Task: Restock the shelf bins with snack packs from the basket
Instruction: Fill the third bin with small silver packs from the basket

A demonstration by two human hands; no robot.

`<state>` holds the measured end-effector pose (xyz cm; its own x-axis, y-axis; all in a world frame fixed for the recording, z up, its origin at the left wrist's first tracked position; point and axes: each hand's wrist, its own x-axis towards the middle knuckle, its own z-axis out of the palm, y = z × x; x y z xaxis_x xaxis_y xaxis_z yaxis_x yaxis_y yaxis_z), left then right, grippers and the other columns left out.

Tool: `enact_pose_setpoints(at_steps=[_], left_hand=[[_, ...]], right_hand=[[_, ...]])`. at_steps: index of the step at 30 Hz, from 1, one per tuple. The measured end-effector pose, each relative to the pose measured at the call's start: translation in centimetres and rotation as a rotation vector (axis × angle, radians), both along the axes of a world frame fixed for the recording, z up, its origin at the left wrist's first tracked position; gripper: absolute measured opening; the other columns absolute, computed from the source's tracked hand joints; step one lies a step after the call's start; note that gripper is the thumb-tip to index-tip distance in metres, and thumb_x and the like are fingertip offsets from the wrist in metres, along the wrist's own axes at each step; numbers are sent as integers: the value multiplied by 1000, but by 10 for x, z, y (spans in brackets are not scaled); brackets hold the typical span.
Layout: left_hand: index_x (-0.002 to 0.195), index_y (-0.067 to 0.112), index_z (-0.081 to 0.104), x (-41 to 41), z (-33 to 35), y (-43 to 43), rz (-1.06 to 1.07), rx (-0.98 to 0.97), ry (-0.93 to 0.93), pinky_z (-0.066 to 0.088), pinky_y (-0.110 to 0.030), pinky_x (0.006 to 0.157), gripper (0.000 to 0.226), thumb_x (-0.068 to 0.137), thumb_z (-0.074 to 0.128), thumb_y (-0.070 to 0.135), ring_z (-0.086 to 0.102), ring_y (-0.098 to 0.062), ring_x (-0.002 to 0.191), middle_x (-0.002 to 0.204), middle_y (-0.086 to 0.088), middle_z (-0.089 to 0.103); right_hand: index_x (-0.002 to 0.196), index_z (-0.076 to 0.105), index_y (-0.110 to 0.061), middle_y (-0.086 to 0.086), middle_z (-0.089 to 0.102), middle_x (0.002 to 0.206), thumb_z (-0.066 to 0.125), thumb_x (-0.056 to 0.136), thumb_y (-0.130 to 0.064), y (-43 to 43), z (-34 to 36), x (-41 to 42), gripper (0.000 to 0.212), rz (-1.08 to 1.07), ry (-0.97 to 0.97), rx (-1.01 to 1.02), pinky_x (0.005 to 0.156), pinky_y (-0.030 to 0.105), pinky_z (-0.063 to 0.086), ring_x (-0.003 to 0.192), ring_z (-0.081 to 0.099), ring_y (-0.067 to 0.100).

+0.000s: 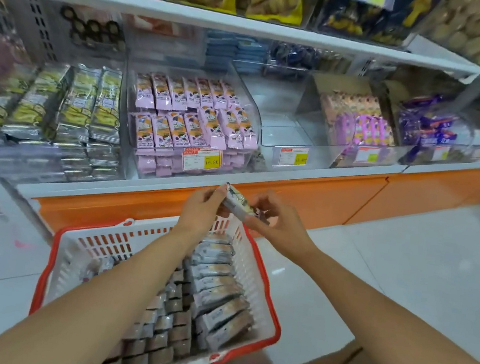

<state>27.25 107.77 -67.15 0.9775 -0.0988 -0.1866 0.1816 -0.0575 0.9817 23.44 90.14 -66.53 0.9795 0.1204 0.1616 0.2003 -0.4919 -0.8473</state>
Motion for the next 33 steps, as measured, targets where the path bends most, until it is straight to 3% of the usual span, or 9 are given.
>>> enact_pose_setpoints(at_steps=[4,8,11,14,18,22,27,33], left_hand=[[98,10,67,8,21,-9,-4,162,-196,54,-45,85,31,101,51,37,67,-27,88,92,-11,71],[118,15,60,20,37,-14,84,482,-634,49,-40,86,29,98,52,34,56,-19,99,104,0,61],[126,13,56,36,37,-12,105,773,-958,35,-41,104,39,92,47,28,44,-23,121,125,-6,55],[143,12,46,53,26,-11,-17,1073,-978,13,-48,121,54,91,45,27,29,-28,144,150,-9,42],[151,8,37,65,6,-9,-120,1316,-956,10,-55,121,65,92,28,34,21,-29,150,158,-12,32],[154,6,29,72,-14,-9,-61,1393,-1024,6,-54,122,67,90,32,29,14,-31,151,162,-13,22],[155,7,22,80,-24,-13,7,1453,-1052,4,-53,122,69,90,34,29,16,-32,151,162,-13,23],[154,8,21,82,-26,-14,32,1445,-1062,7,-52,120,69,90,35,28,17,-31,150,161,-12,21]], right_hand=[[107,64,-15,-6,66,99,73,85,-13,-17,26,9,24,2,-96,-103,70,22,46,83,58,7],[105,65,-15,-4,64,95,69,86,-7,-38,56,30,21,-93,-256,-93,67,24,46,76,56,8],[107,65,-15,5,60,88,68,88,-10,-52,78,56,19,-204,-295,-105,66,30,48,69,54,8],[106,67,-24,-6,54,80,70,88,-23,-65,84,90,19,-288,-247,-157,67,33,53,61,51,-1],[108,69,-28,-4,58,85,71,87,-33,-71,84,136,22,-303,-167,-316,73,38,53,70,56,12],[106,69,-27,6,68,90,69,87,-36,-69,83,176,21,-265,-10,-484,70,33,52,78,63,20],[91,67,-32,0,66,90,65,82,-50,-63,67,208,20,-214,178,-599,74,28,50,84,62,20],[99,72,-27,-1,60,105,75,79,-39,-63,54,229,24,-46,287,-743,76,27,41,90,53,17]])
